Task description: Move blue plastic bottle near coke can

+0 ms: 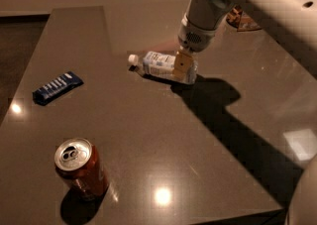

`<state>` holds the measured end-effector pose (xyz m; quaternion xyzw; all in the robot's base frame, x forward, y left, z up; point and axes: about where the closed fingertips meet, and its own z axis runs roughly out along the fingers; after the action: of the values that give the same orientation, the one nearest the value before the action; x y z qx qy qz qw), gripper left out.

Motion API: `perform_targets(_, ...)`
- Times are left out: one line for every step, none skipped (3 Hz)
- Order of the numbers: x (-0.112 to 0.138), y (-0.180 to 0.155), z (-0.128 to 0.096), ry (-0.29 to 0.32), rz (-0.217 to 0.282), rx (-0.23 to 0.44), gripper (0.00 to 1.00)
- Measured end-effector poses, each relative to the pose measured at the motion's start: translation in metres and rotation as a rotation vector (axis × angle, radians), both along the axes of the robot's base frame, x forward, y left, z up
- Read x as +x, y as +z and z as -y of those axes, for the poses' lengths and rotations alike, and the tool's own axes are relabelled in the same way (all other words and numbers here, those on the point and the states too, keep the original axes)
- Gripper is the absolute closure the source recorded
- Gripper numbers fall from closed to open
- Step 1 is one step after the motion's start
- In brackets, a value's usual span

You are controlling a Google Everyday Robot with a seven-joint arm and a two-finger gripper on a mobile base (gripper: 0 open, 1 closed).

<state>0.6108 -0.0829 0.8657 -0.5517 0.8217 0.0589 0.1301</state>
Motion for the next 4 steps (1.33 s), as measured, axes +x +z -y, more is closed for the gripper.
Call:
perform_targets(0.0, -0.001, -0.001, -0.001, -0.001, -0.003, 1.0)
perform_targets(0.0, 0.002, 0.001, -0.012, -0.003, -0.018, 1.0)
perform_targets(0.0, 0.002, 0.002, -0.012, -0.003, -0.019, 1.0)
perform_targets(-0.021, 0.007, 0.006, -0.006, 0.008, -0.024, 1.0)
